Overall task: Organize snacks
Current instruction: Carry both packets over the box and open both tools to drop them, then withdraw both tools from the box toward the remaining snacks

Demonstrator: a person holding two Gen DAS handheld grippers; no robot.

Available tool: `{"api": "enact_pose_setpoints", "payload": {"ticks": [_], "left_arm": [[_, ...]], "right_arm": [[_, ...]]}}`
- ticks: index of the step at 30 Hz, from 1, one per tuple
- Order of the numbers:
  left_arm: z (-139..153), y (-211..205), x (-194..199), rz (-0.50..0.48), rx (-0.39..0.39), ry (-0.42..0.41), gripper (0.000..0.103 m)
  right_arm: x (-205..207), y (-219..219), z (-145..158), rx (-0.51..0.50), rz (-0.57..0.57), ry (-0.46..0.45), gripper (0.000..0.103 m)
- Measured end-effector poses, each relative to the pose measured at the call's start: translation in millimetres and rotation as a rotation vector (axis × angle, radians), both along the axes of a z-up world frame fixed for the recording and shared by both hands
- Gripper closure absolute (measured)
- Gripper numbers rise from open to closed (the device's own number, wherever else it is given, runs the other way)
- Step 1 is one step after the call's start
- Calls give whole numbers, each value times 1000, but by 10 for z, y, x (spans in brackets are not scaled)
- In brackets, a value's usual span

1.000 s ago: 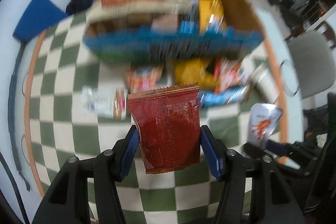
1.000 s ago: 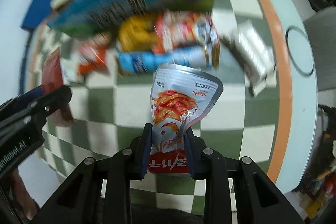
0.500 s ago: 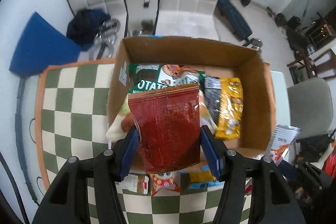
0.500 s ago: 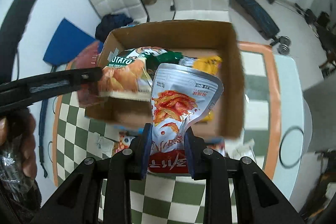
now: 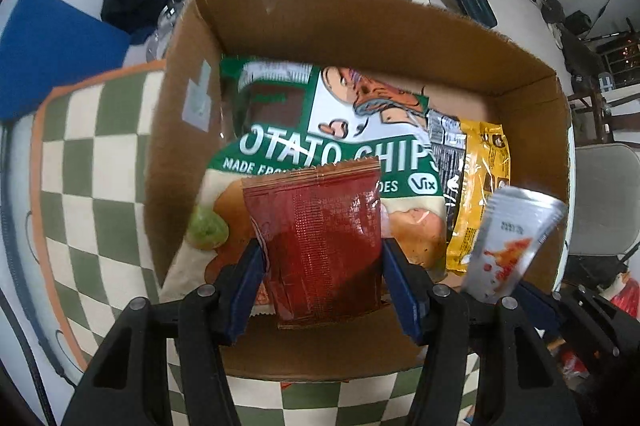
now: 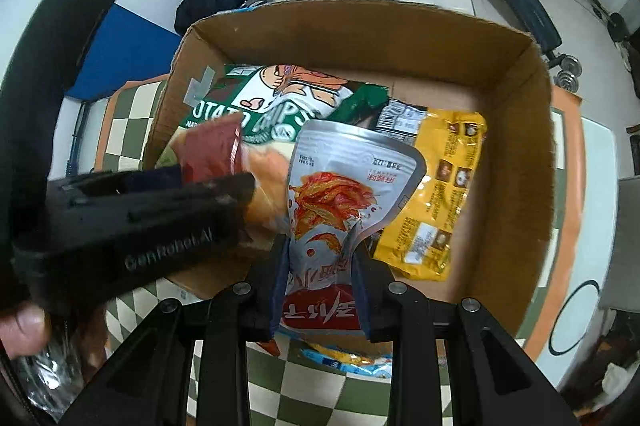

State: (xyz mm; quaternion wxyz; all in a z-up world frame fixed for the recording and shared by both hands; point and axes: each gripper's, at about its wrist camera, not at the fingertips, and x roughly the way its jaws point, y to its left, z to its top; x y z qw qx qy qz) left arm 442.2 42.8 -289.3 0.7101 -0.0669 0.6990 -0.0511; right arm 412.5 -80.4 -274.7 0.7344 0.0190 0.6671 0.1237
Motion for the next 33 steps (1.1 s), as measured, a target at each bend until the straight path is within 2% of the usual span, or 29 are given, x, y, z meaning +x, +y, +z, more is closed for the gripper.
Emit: {"api": "enact_pose_setpoints", "payload": {"ticks": [8, 10, 11, 12, 15, 16, 18, 23, 30, 33], "left_arm": [[24, 114, -28, 44, -67, 57, 46], [110, 148, -33, 56, -88, 51, 45], [171, 165, -36, 61, -93, 39, 44], [230, 178, -40, 63, -96, 25, 38], [442, 217, -69, 62, -72, -25, 23], [524, 233, -94, 60, -64, -46, 22], [679, 266, -167, 55, -52, -86, 19], [903, 280, -381, 47, -7, -178, 5], [1001, 221, -723, 41, 37, -262, 3], [999, 209, -834, 52, 52, -282, 2]], "right_arm": [[28, 98, -128, 45, 34, 53, 63], [25, 94, -106, 44, 39, 52, 39], [20, 82, -78, 48, 39, 50, 33], [13, 65, -45, 52, 36, 45, 27], [-24, -30, 98, 67, 15, 28, 23], [-42, -72, 152, 69, 5, 23, 17], [-78, -143, 243, 69, -13, 9, 13], [-255, -282, 448, -2, -33, -43, 7], [-532, -398, 535, -63, -62, -107, 4], [-653, -397, 553, -60, -67, -124, 4]]}}
